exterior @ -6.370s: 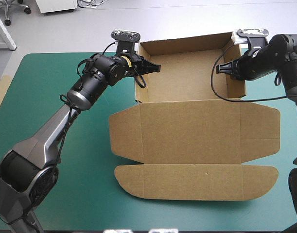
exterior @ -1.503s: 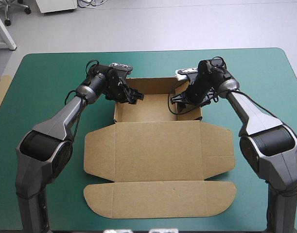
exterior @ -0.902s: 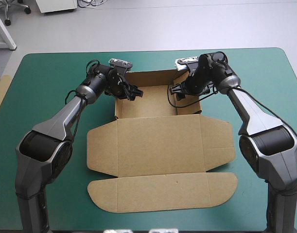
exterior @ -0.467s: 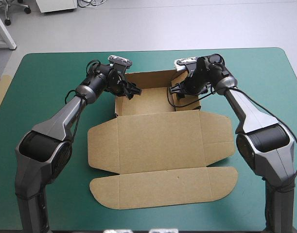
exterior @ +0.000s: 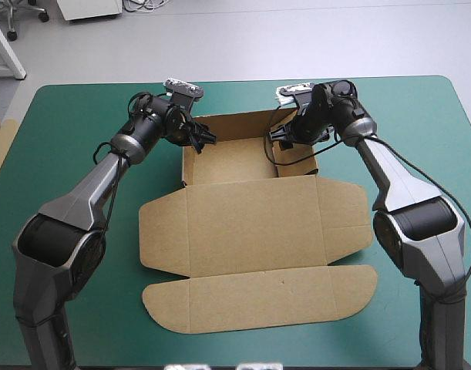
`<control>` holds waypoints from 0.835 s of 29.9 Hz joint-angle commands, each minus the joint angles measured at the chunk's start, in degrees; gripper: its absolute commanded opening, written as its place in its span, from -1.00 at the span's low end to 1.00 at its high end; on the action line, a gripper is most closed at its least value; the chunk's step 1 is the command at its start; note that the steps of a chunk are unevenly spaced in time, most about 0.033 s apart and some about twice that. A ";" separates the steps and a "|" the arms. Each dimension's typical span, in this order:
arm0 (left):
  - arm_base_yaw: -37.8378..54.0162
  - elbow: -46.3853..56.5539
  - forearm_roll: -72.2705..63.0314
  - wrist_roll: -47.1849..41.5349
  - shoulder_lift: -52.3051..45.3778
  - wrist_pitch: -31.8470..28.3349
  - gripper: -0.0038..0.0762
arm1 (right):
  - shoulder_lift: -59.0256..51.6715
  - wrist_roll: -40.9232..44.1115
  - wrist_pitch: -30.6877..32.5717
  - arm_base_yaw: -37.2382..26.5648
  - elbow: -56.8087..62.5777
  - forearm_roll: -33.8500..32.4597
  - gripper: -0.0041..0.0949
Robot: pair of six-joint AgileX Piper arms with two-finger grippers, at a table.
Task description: Fold the box
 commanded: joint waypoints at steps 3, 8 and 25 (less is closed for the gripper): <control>-0.36 -1.47 -1.11 -0.72 -5.33 -1.06 0.37 | -3.82 -1.23 1.42 0.09 -4.25 -0.79 0.30; -0.36 -1.47 -1.63 -0.24 -5.87 -1.94 0.37 | -4.99 -1.87 1.16 -0.03 -4.14 -1.59 0.19; -0.36 -1.47 0.48 0.89 -10.78 -0.69 0.37 | -10.85 -3.55 2.61 -5.02 -4.14 2.85 0.19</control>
